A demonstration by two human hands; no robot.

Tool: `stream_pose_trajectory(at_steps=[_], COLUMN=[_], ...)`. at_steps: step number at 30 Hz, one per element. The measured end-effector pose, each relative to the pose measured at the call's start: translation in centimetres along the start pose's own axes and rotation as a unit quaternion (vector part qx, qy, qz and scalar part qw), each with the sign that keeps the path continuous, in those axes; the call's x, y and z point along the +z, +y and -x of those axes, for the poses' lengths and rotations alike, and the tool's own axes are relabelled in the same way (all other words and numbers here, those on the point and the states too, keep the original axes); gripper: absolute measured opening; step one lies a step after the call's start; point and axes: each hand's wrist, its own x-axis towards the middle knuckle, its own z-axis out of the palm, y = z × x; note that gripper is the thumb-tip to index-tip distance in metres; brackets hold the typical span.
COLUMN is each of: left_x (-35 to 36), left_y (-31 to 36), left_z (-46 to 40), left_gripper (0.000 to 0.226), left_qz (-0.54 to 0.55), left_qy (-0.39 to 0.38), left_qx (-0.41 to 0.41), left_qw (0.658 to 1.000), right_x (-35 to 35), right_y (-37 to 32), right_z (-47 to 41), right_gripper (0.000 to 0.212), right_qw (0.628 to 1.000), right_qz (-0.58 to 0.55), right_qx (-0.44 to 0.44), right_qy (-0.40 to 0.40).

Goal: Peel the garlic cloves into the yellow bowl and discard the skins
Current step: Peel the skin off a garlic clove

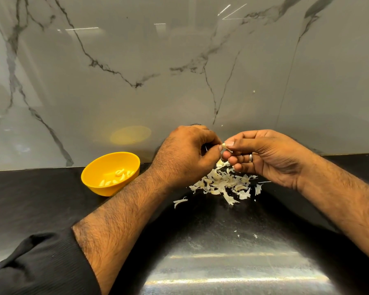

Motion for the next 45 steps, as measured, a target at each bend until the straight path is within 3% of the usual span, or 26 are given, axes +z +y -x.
stream_pose_trajectory(at_steps=[18,22,31,41,43,45], left_x=[1.3,1.4,1.0,0.8,0.7,0.5], left_y=[0.6,0.8,-0.2,-0.1,-0.2,-0.4], left_z=[0.2,0.1,0.3,0.2,0.2,0.1], left_gripper=[0.008,0.019,0.009,0.006,0.006,0.007], left_qz=[-0.090,-0.101,0.013,0.004,-0.009,-0.009], left_qy=[0.007,0.012,0.024,0.006,0.006,0.008], left_qx=[0.007,0.024,0.002,0.005,-0.009,-0.030], left_qw=[0.996,0.994,1.000,1.000,1.000,0.999], right_x=[0.3,0.3,-0.2,-0.5,-0.8,-1.5], right_y=[0.3,0.1,0.0,0.1,0.0,-0.1], right_z=[0.0,0.1,0.2,-0.1,-0.1,-0.2], right_gripper=[0.017,0.023,0.027,0.025,0.021,0.013], right_qw=[0.999,1.000,0.999,0.998,0.996,0.970], right_qz=[0.014,-0.002,0.016,0.035,0.065,0.203], right_qx=[-0.035,-0.024,-0.037,-0.046,-0.056,-0.100], right_qy=[0.020,0.006,0.004,0.005,0.025,0.086])
